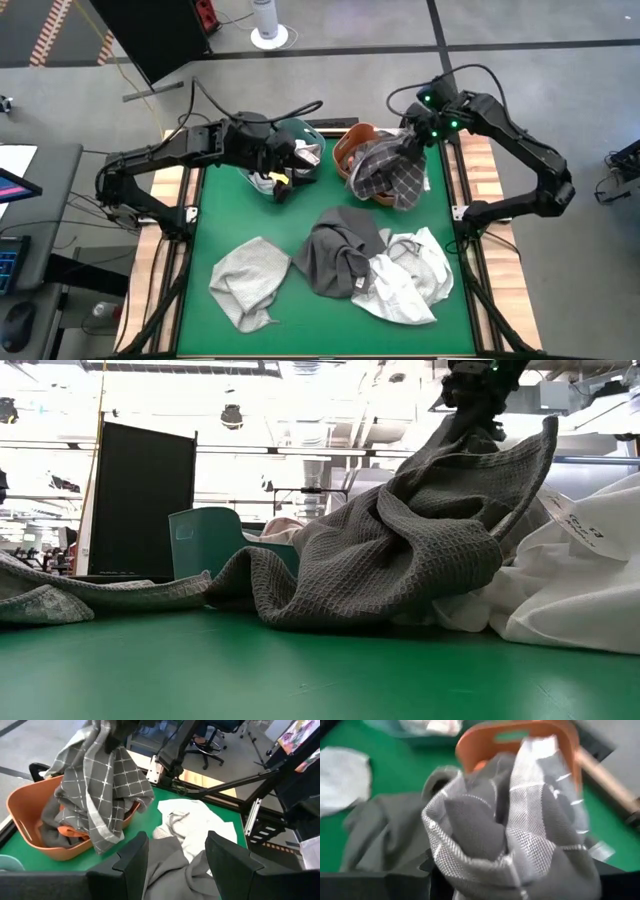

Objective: Sort towels by color in basket
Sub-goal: Put the gray patterned towel into the orange bin

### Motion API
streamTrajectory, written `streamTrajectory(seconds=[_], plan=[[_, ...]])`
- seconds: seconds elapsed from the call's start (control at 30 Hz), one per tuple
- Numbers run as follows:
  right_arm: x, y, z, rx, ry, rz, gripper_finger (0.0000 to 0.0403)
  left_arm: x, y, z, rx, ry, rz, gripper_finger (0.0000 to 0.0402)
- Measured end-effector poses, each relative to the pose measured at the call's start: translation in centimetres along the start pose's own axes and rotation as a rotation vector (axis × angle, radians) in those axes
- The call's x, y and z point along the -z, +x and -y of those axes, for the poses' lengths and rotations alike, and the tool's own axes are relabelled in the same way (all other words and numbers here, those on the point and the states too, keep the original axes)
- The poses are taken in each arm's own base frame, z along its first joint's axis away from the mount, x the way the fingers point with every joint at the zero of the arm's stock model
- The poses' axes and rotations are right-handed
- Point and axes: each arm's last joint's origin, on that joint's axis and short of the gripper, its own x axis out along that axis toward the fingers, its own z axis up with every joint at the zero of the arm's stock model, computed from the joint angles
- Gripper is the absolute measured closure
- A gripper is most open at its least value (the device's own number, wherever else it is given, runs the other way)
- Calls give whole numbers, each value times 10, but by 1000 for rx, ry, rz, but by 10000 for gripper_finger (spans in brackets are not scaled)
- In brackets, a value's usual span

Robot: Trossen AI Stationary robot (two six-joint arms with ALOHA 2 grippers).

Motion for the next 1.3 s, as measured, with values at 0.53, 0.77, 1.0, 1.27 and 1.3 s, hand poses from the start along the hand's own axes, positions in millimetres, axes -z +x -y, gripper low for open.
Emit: streamTrajectory(seconds=[0.53, 0.77, 1.0, 1.27, 1.3], plan=[[5, -23, 6, 76, 57, -29, 137, -6, 7, -2, -92, 16, 73, 217], [-2, -31, -8, -26, 56, 111, 137, 2, 69, -16, -193, 127, 48, 217], [-11, -27, -24, -81, 104, 180, 137, 10, 150, -45, -210, 103, 175, 217], [-8, -24, -37, -99, 160, 148, 137, 26, 214, -91, -229, 23, 345, 217], [-7, -24, -39, -105, 164, 141, 137, 30, 220, -95, -217, 7, 332, 217]])
